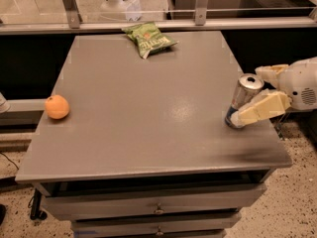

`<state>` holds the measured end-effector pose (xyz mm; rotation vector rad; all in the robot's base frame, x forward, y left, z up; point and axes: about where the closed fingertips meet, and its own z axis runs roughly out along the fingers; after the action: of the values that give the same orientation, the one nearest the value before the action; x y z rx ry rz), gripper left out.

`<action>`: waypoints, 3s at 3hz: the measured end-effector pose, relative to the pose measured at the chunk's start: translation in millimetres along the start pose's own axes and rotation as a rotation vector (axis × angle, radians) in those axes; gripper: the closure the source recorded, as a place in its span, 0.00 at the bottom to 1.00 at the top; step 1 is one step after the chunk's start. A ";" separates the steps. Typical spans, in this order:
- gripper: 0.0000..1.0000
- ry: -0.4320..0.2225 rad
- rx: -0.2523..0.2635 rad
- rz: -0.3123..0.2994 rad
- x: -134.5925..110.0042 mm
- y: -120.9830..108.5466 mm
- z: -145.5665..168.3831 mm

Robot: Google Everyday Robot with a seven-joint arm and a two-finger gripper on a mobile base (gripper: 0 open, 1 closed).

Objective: Move redbull can near green jalapeno chip bag

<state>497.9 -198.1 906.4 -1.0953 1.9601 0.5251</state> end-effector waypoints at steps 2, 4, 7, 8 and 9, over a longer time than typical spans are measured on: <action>0.41 -0.115 -0.018 0.013 -7.7 8.2 19.5; 0.86 -0.171 0.004 0.003 -27.6 -5.7 23.0; 1.00 -0.273 0.035 -0.036 -84.0 -32.8 23.0; 1.00 -0.335 0.010 -0.064 -114.5 -43.5 54.8; 1.00 -0.370 -0.002 -0.092 -149.8 -66.5 98.7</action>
Offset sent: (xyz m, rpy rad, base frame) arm 0.0050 0.0228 -0.0091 0.1508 -0.0587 0.0000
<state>642.4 -91.4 972.2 -1.0031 1.5819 0.6300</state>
